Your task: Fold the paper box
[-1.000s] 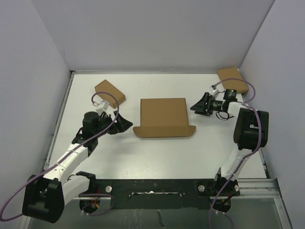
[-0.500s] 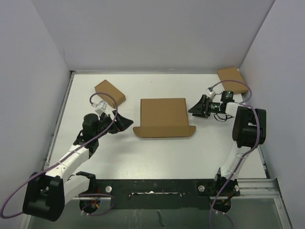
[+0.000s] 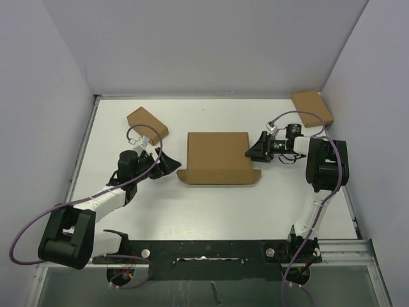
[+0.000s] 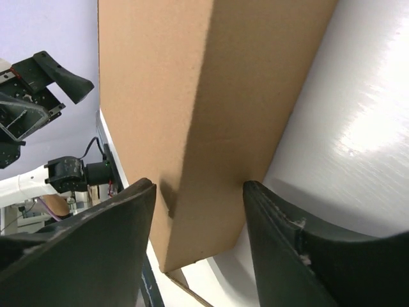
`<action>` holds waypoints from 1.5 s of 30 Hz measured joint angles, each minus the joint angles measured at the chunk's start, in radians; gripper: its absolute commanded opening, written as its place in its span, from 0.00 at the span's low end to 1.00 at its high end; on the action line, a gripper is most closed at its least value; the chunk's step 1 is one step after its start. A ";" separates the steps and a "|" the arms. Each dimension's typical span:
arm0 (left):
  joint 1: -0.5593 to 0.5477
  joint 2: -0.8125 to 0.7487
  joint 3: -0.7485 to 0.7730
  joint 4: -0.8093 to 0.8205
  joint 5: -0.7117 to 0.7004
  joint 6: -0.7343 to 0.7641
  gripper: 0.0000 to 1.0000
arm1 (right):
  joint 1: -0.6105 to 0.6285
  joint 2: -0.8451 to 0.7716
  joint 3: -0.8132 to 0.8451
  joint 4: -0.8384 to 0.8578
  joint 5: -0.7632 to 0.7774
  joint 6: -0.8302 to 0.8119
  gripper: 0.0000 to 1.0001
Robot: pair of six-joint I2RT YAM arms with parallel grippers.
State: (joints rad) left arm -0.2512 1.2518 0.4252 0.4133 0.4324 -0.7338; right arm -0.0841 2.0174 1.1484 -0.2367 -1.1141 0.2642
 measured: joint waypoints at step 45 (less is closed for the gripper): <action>-0.157 0.383 0.153 0.369 -0.066 -0.198 0.98 | -0.087 0.091 0.039 -0.056 -0.146 0.076 0.25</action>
State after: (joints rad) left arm -0.4084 1.6348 0.5785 0.7818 0.3664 -0.9318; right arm -0.1715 2.1082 1.1873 -0.2932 -1.2598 0.3397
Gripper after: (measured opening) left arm 0.979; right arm 0.254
